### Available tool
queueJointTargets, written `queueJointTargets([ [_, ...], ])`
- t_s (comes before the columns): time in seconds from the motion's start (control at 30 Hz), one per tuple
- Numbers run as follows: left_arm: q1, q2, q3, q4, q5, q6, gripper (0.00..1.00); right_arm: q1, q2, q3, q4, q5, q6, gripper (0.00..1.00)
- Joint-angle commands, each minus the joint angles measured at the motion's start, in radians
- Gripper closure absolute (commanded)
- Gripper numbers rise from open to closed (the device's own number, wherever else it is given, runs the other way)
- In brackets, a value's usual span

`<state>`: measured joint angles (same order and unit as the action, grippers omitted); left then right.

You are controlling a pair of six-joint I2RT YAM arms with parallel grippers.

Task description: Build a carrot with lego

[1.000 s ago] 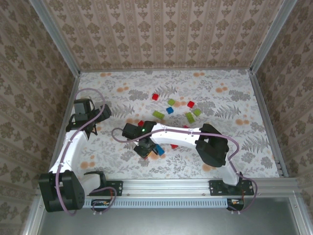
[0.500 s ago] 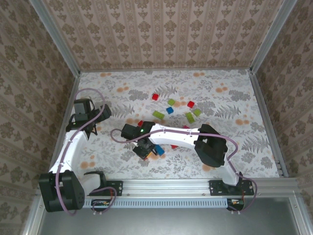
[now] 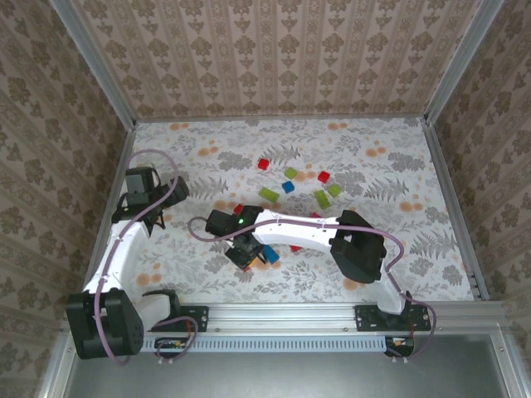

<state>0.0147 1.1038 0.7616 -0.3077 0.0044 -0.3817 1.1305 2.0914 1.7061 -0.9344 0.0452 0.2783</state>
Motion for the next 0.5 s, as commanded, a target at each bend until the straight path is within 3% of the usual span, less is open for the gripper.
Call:
queueJointTargets([
  [0.0, -0.001, -0.025, 0.021, -0.014, -0.001, -0.001, 0.0, 0.012, -0.05, -0.021, -0.028, 0.002, 0.045, 0.65],
  [0.47, -0.002, -0.025, 0.019, -0.012, 0.004, -0.003, 0.0, 0.026, -0.081, -0.046, 0.003, -0.008, 0.094, 0.66],
])
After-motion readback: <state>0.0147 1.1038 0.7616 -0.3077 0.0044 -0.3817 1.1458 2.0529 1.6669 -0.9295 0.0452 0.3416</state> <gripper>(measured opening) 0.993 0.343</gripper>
